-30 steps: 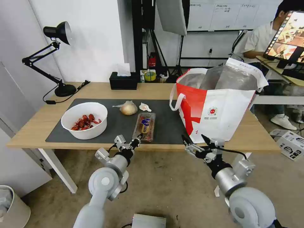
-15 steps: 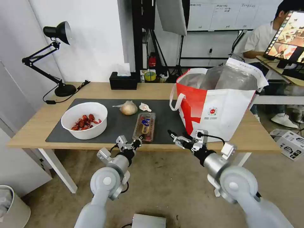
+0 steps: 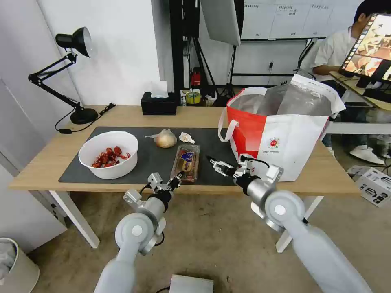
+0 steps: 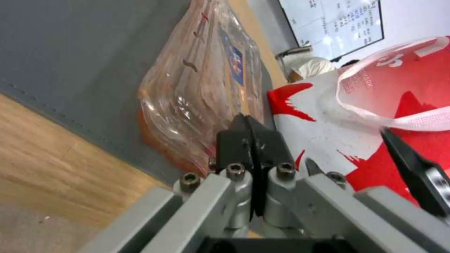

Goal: Pick up the trash from the table and place it into the takeout bag.

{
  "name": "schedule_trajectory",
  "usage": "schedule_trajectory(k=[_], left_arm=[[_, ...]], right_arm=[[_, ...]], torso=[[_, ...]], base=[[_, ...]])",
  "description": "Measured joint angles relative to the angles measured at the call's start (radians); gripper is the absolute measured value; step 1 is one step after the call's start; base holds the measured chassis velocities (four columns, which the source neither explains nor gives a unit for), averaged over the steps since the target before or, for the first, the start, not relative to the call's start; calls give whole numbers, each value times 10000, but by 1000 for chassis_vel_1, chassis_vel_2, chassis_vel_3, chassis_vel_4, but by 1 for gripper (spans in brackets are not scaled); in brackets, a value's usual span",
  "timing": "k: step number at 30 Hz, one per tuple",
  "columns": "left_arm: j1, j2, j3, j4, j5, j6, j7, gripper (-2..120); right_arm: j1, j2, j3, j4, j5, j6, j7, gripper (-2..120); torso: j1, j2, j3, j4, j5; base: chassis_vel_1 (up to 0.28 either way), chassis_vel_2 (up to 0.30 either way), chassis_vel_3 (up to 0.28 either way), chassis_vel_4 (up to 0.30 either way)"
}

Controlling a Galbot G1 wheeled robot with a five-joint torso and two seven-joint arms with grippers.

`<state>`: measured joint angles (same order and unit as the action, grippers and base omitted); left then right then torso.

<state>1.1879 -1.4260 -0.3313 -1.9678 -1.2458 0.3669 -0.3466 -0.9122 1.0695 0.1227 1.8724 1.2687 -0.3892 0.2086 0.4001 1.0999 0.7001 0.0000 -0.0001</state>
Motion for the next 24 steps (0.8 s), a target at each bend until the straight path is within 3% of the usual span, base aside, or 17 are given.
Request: schedule_trajectory(k=[13, 24], left_arm=[[-57, 52, -40, -24, -19, 0, -42, 0], [22, 106, -130, -161, -56, 0, -69, 0]], right_arm=[[1028, 781, -865, -1223, 251, -113, 347, 97], [1382, 1216, -1195, -1817, 168, -113, 599, 82]], torso=[[0, 0, 0, 0, 0], [0, 1, -1, 0, 1]], base=[[0, 0, 0, 0], [0, 0, 0, 0]])
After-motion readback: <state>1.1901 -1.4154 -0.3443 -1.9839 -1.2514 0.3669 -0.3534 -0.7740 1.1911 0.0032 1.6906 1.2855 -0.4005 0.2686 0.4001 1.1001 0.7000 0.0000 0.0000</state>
